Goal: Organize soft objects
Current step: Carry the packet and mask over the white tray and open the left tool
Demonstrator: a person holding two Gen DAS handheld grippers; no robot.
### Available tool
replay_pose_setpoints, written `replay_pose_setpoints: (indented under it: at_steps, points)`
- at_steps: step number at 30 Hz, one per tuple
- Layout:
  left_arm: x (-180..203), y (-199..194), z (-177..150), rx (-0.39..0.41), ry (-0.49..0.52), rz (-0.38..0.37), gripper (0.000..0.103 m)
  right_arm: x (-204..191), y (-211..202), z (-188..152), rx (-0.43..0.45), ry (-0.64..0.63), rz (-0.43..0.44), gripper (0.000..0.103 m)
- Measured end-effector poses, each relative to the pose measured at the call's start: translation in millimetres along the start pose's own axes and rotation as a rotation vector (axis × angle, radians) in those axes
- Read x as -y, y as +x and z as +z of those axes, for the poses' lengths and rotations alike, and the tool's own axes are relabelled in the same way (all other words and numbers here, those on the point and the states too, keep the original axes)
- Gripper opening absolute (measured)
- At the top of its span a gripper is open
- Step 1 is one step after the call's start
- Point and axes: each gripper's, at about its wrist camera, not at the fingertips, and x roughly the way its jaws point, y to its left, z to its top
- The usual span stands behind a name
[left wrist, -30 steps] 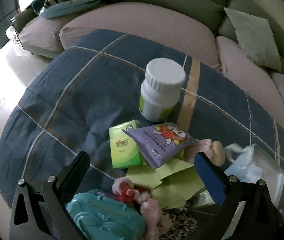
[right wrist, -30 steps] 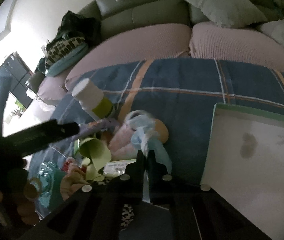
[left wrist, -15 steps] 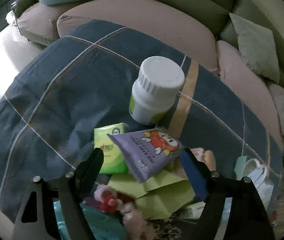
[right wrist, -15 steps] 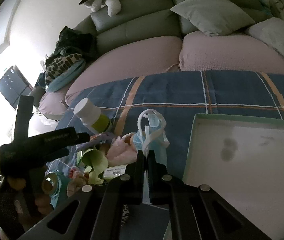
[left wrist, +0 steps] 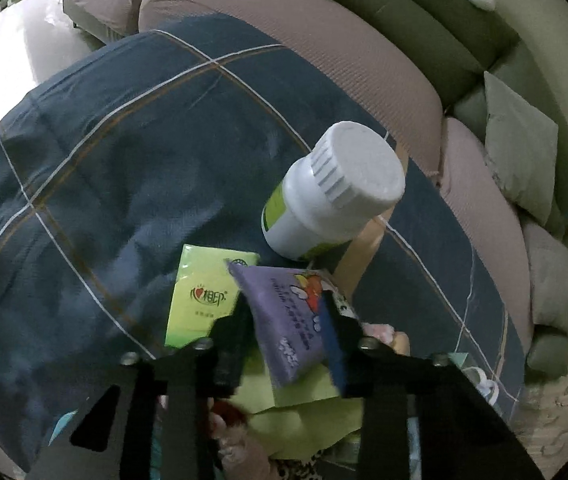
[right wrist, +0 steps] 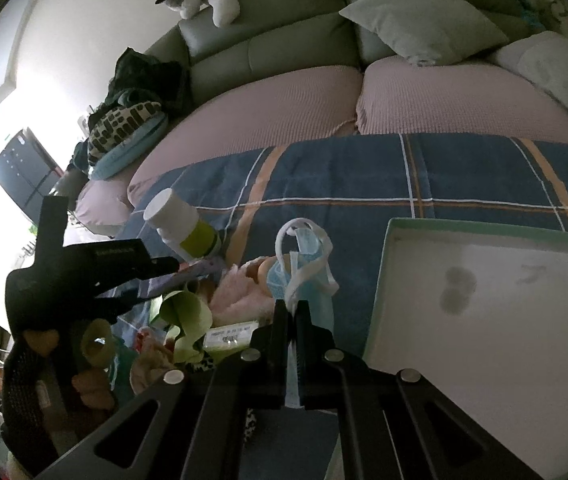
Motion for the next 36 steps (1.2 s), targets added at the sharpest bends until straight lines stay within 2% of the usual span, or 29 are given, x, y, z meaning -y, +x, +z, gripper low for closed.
replay_pose_setpoints:
  at_steps: [4, 13, 28, 33, 36]
  points:
    - [-6.2, -2.8, 1.2, 0.004, -0.022, -0.024, 0.017, 1.2, -0.4, -0.4, -0.001, 0.005, -0.005, 0.003]
    - [-2.2, -25.2, -1.6, 0.054, -0.004, -0.057, 0.012, 8.1, -3.1, 1.0, 0.004, 0.026, -0.007, 0.003]
    - [12.5, -56.2, -7.0, 0.087, 0.031, -0.167, 0.011, 14.3, -24.1, 2.9, 0.045, 0.051, 0.009, 0.003]
    - [23.2, -80.9, -13.8, 0.127, 0.068, -0.221, 0.011, 18.2, -45.8, 5.4, 0.090, 0.054, -0.002, 0.003]
    - [32.8, -91.8, -20.1, 0.140, 0.104, -0.259, 0.011, 24.1, -66.9, 8.4, 0.140, 0.053, -0.038, 0.003]
